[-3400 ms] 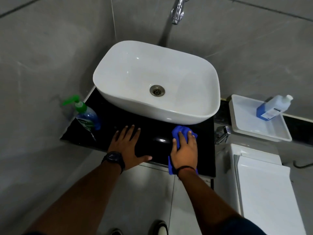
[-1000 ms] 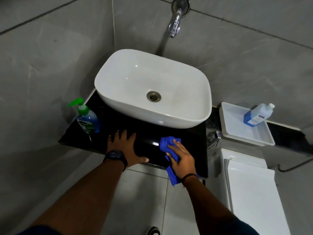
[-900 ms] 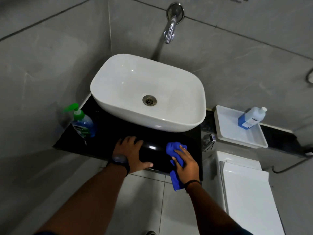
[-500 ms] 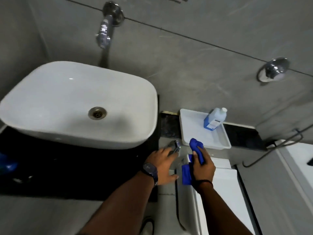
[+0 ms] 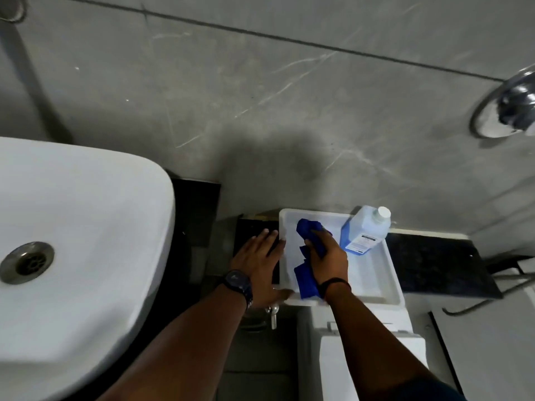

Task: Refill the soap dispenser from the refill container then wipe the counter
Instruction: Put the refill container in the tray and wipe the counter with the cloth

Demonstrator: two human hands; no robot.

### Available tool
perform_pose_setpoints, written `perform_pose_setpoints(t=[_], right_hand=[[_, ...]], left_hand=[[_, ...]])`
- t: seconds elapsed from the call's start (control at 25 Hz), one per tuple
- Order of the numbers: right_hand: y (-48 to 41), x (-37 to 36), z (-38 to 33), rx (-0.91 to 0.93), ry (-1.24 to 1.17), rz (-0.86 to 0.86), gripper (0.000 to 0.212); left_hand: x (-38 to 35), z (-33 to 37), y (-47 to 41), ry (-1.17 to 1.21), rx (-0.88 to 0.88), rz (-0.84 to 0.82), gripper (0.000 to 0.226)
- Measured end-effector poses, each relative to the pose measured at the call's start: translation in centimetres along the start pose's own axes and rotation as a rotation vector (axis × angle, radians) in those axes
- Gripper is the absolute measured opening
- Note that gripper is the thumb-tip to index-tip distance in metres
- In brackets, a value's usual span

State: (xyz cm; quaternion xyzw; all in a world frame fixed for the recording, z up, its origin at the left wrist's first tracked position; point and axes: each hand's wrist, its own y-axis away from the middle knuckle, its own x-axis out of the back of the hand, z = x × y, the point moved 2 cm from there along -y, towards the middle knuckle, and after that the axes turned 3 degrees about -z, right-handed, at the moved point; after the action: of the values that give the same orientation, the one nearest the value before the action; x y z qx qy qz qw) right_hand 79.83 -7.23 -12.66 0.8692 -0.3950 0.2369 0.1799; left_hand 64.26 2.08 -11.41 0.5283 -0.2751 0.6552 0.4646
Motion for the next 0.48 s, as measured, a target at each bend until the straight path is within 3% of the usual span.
perform_pose_setpoints(t=[0.2,0.48], right_hand=[[-3.4,-2.1,3.7,0.025,0.305,-0.115,0.041],[-3.8,-3.5,6.7,0.068,0.553,-0.243,0.052]], left_hand=[[-3.3,-0.8,-2.6,-0.006,-0.034,-0.069,0.118],[-5.5,-0.8,-3.1,0.003,-0.073,-0.071,0.113]])
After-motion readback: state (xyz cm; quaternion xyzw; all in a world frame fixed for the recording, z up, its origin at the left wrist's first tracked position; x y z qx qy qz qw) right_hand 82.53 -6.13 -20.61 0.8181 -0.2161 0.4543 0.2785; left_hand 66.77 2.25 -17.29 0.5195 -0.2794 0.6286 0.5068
